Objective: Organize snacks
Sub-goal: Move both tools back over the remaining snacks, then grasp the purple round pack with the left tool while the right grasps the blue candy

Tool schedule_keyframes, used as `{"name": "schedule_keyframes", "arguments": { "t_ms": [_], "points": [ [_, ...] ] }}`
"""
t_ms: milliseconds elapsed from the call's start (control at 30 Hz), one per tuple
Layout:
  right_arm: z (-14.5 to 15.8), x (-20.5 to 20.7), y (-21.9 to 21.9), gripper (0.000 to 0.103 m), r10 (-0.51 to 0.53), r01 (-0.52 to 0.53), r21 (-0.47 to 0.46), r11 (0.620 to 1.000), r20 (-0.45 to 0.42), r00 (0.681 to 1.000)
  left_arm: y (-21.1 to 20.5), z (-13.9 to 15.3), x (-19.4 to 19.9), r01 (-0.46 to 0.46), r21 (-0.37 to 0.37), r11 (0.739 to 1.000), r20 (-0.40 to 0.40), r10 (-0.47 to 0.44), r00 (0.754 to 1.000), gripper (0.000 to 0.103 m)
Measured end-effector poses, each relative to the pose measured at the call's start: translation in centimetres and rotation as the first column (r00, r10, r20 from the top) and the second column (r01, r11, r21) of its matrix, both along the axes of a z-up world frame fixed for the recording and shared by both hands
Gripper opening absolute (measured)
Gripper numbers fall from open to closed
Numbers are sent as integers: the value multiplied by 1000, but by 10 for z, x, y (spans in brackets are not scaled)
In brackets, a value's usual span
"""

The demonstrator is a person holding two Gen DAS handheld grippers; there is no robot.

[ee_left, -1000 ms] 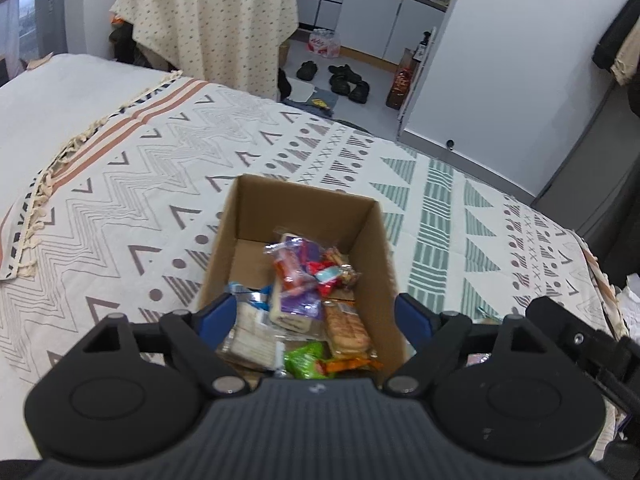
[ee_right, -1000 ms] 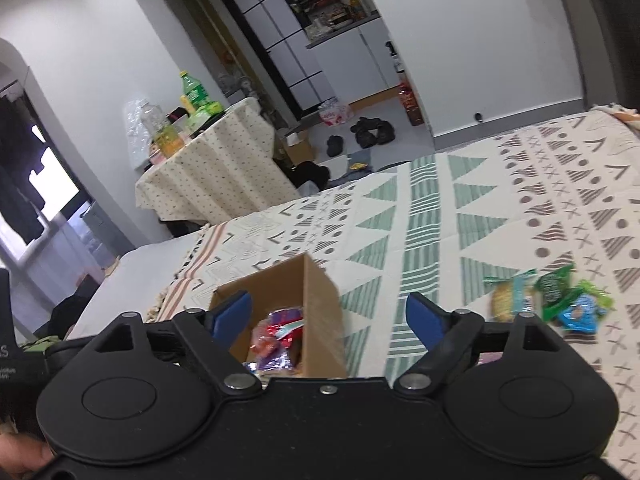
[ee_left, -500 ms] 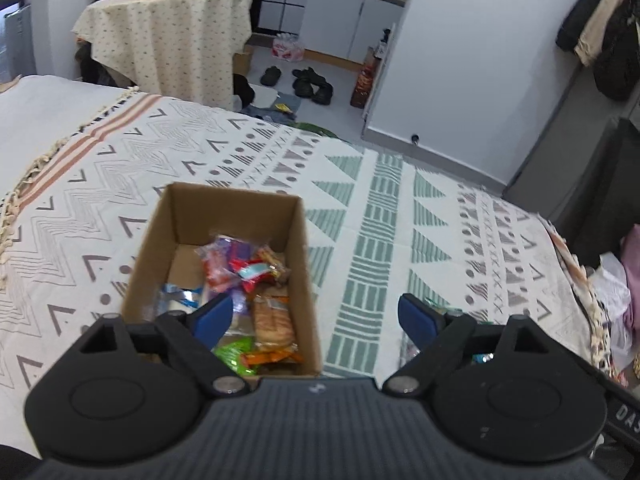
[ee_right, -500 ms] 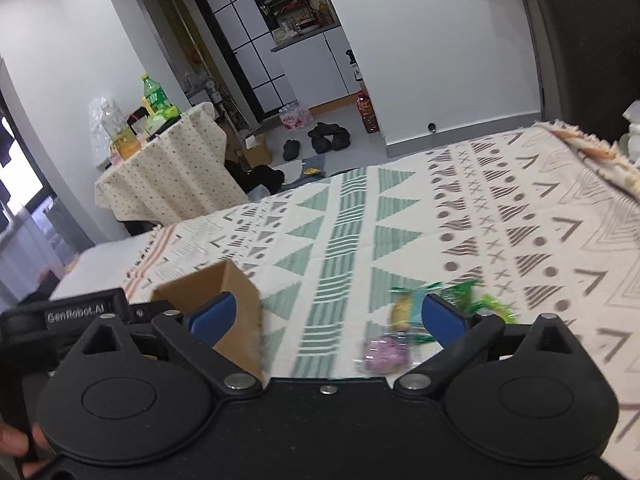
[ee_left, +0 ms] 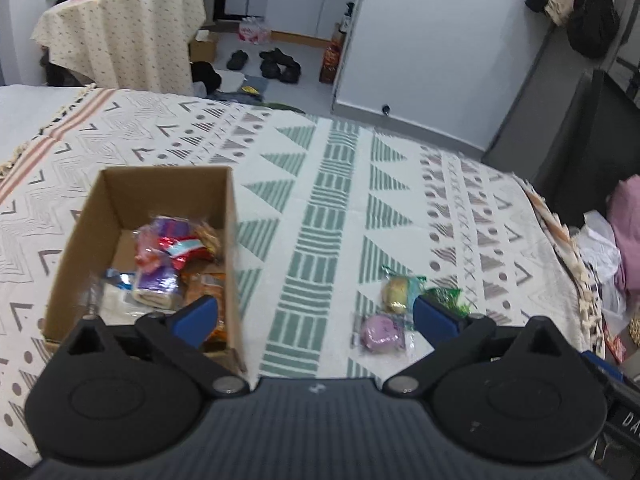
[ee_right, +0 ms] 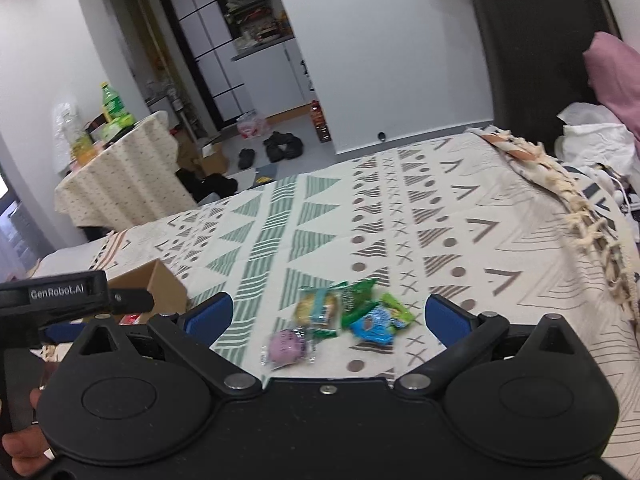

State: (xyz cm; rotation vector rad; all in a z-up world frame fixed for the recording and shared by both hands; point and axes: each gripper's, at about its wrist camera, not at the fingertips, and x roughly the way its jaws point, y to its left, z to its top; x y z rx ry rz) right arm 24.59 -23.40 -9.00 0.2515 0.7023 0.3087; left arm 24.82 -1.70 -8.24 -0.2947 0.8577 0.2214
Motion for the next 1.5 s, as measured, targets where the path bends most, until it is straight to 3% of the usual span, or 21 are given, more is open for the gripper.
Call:
{"name": "schedule_keyframes", "arguments": {
  "t_ms": [67, 467, 567, 833, 933, 1100, 1200, 1400, 1500],
  "points": [
    [-4, 3, -4, 103, -17, 17, -1, 1000, -9, 1000, -6, -3, 2, 8, 26, 1000, -1, -8, 1000, 103],
    [-26, 24, -24, 103, -88, 88, -6, 996, -84, 993, -35, -36, 29, 81, 18, 997, -35, -80, 996, 103],
    [-35, 33, -29, 103, -100, 102, 6, 995, -137, 985, -46, -46, 37, 104, 65, 992, -43, -101, 994, 103],
    [-53, 51, -24, 96, -85, 88, 7, 996, -183, 979, -47, -77, 56, 111, -21, 994, -64, -112, 992, 102],
    [-61, 60, -20, 93, -83, 82, -12, 997, -209, 974, -46, -88, 62, 109, -53, 993, -78, -113, 991, 96],
    [-71, 68, -16, 88, -64, 61, -20, 998, -230, 971, -43, -109, 72, 103, -100, 990, -105, -113, 988, 66],
    [-76, 70, -12, 88, -55, 46, -43, 998, -238, 970, -41, -119, 77, 100, -137, 986, -111, -115, 987, 64],
    [-82, 82, -4, 87, -32, 16, -70, 997, -230, 973, -46, -130, 87, 118, -133, 984, -110, -133, 985, 64],
    [-85, 89, 1, 87, -7, -15, -98, 995, -220, 976, -47, -132, 87, 131, -112, 985, -99, -142, 985, 52]
  ]
}}
